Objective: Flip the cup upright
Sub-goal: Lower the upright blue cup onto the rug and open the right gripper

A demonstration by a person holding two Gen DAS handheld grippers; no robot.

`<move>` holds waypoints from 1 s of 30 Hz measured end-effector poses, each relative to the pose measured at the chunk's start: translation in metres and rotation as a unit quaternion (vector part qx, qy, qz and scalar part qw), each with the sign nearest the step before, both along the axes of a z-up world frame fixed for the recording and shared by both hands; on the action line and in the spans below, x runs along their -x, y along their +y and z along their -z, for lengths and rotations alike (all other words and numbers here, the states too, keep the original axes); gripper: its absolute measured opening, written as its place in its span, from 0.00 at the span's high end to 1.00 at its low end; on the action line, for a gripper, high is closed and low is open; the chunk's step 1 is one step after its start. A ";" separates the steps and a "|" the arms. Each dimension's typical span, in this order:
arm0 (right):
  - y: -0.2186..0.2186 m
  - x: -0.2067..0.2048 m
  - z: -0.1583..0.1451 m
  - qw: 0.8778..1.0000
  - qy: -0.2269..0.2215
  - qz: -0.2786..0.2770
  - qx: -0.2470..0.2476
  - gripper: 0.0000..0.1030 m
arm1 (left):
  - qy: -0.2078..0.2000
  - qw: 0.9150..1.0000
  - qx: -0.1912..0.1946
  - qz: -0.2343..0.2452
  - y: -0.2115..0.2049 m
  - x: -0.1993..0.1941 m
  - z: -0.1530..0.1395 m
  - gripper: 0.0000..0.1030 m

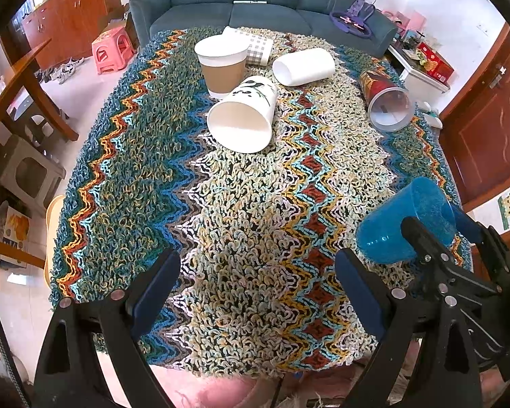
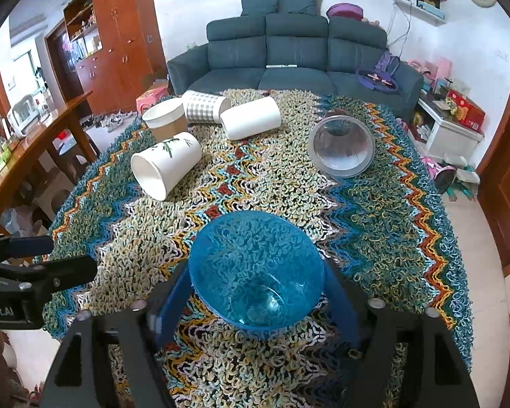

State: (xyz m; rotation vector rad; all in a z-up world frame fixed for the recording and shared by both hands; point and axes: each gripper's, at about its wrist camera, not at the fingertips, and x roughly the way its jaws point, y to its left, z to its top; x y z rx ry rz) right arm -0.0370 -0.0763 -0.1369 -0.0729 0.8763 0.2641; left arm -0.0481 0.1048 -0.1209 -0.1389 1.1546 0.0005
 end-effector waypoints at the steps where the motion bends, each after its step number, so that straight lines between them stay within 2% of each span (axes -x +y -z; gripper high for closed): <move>1: -0.002 0.001 -0.001 1.000 -0.001 0.000 -0.004 0.23 | -0.001 1.000 0.000 0.000 0.000 0.001 -0.001 0.09; 7: -0.009 0.006 -0.010 1.000 -0.005 0.001 -0.029 0.23 | -0.012 1.000 -0.005 0.001 -0.003 0.004 -0.008 0.09; 14: -0.014 0.014 -0.034 0.999 -0.030 0.009 -0.041 0.23 | -0.037 0.999 -0.020 0.006 -0.007 0.007 -0.026 0.09; 21: -0.009 0.016 -0.074 0.999 -0.037 0.014 -0.019 0.23 | -0.071 0.997 -0.026 -0.002 -0.004 0.007 -0.065 0.09; 30: -0.009 0.020 -0.125 0.998 -0.033 0.020 -0.039 0.23 | -0.106 0.994 -0.030 -0.007 -0.004 0.012 -0.107 0.09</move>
